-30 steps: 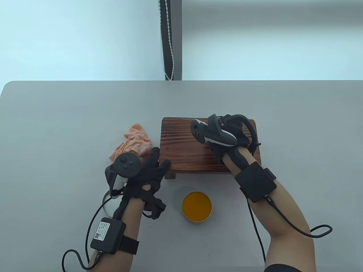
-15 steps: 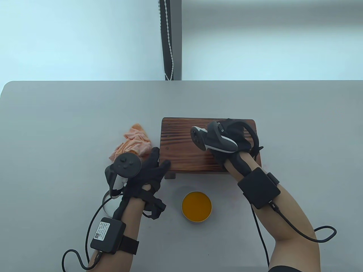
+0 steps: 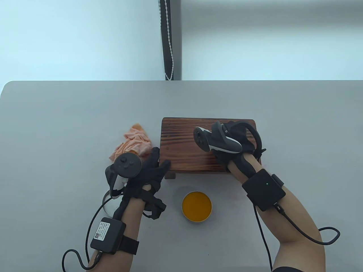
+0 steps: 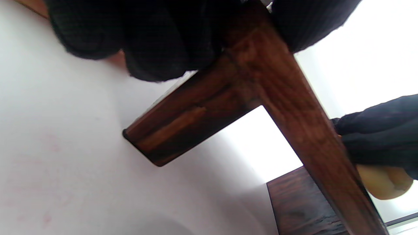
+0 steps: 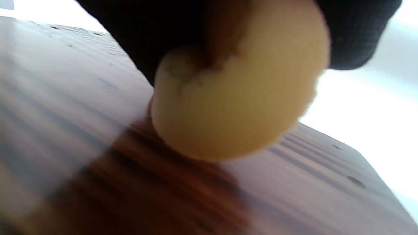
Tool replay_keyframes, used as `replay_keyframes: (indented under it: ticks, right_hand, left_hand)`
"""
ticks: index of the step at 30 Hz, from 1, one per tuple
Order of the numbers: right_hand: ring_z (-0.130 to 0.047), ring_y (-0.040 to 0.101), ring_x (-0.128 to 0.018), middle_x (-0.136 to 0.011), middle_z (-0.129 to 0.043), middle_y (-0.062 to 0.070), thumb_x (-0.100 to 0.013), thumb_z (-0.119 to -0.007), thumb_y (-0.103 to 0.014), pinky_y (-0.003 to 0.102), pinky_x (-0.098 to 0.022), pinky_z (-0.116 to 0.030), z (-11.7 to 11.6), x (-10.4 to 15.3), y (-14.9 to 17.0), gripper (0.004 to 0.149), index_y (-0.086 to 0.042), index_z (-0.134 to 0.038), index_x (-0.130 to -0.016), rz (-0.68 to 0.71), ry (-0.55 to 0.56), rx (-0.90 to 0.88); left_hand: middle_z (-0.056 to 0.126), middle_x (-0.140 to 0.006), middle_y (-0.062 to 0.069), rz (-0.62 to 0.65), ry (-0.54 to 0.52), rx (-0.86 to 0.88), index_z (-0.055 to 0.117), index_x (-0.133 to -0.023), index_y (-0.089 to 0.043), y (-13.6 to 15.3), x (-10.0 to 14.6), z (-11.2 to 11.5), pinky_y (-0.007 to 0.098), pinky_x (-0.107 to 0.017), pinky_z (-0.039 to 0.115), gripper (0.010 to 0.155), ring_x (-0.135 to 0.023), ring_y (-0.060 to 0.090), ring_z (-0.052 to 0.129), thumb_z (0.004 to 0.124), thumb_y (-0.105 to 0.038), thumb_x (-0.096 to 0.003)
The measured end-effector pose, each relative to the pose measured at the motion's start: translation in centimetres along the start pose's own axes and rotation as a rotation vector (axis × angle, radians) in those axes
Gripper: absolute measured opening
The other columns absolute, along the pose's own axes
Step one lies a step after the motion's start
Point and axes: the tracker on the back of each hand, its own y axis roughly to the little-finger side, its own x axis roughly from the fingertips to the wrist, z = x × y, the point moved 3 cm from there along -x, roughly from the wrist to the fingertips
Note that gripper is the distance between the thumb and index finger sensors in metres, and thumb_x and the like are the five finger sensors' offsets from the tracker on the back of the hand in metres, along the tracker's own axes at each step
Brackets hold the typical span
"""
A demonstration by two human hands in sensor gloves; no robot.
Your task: Dip and apply wood wax on stool
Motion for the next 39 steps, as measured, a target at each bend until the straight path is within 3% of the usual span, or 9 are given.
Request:
replay_keyframes:
  ticks: [5,8,11,17,23,29,35,39]
  right_hand:
    - [-0.105,0.039,-0.054,-0.070,-0.101,0.024,-0.048,-0.096,-0.023,0.064,-0.049,-0.086,-0.7,-1.7,1.9,0.038,-0.019,-0.094,-0.086,-0.079,0.019,-0.020]
    - [-0.105,0.040,-0.052,-0.068,-0.102,0.026,-0.048,-0.097,-0.022,0.066,-0.048,-0.086,-0.6,-0.9,1.5,0.039,-0.014,-0.095,-0.085,-0.055,-0.048,0.059]
    - [-0.105,0.041,-0.052,-0.068,-0.102,0.026,-0.047,-0.098,-0.022,0.066,-0.048,-0.086,-0.2,0.1,0.6,0.038,-0.014,-0.096,-0.084,0.009,-0.036,0.016]
    - [-0.105,0.040,-0.053,-0.070,-0.102,0.025,-0.048,-0.096,-0.023,0.065,-0.049,-0.086,-0.9,-1.5,2.2,0.038,-0.018,-0.095,-0.086,-0.090,0.002,0.003]
    - [-0.105,0.041,-0.052,-0.067,-0.102,0.026,-0.047,-0.098,-0.021,0.066,-0.048,-0.086,-0.4,0.5,0.9,0.039,-0.013,-0.097,-0.084,-0.024,-0.034,0.036]
    - [-0.105,0.040,-0.053,-0.070,-0.102,0.025,-0.048,-0.097,-0.023,0.065,-0.049,-0.086,-1.1,-1.3,2.7,0.038,-0.018,-0.095,-0.085,-0.121,-0.004,0.012]
    - [-0.105,0.041,-0.051,-0.067,-0.102,0.027,-0.046,-0.099,-0.021,0.067,-0.048,-0.085,-0.7,0.4,1.9,0.039,-0.012,-0.097,-0.084,-0.052,-0.070,0.014]
    - [-0.105,0.040,-0.054,-0.070,-0.102,0.025,-0.047,-0.098,-0.022,0.065,-0.049,-0.086,-0.8,-0.5,2.2,0.038,-0.017,-0.096,-0.085,-0.090,-0.008,0.003]
  left_hand:
    - [0.089,-0.084,0.025,-0.001,0.001,-0.001,0.047,-0.117,0.005,0.0,0.0,0.0,0.068,-0.052,0.079,0.086,-0.064,0.041,0.096,0.078,-0.050,-0.0582]
    - [0.089,-0.084,0.025,0.002,-0.002,-0.003,0.048,-0.117,0.005,0.0,0.0,0.0,0.068,-0.052,0.079,0.086,-0.064,0.041,0.096,0.078,-0.049,-0.0583]
    - [0.089,-0.084,0.025,0.002,-0.004,-0.006,0.048,-0.117,0.005,0.0,0.0,0.0,0.068,-0.052,0.079,0.086,-0.064,0.041,0.096,0.078,-0.049,-0.0581]
    - [0.089,-0.084,0.025,0.001,-0.002,-0.003,0.048,-0.117,0.005,0.0,0.0,0.0,0.068,-0.052,0.079,0.086,-0.064,0.041,0.096,0.078,-0.050,-0.0582]
    - [0.089,-0.084,0.024,0.001,-0.001,-0.001,0.048,-0.117,0.005,0.0,0.0,0.0,0.068,-0.052,0.079,0.086,-0.064,0.041,0.096,0.078,-0.050,-0.0581]
    - [0.089,-0.084,0.025,0.002,-0.005,-0.002,0.048,-0.117,0.005,0.0,0.0,0.0,0.068,-0.051,0.079,0.086,-0.064,0.041,0.096,0.078,-0.049,-0.0581]
    - [0.089,-0.084,0.025,0.005,-0.005,-0.002,0.048,-0.117,0.005,0.0,0.0,0.0,0.069,-0.051,0.079,0.085,-0.064,0.041,0.096,0.078,-0.049,-0.0581]
    - [0.089,-0.084,0.025,0.003,-0.009,-0.003,0.048,-0.117,0.005,0.0,0.0,0.0,0.068,-0.051,0.079,0.085,-0.064,0.041,0.096,0.078,-0.049,-0.0579]
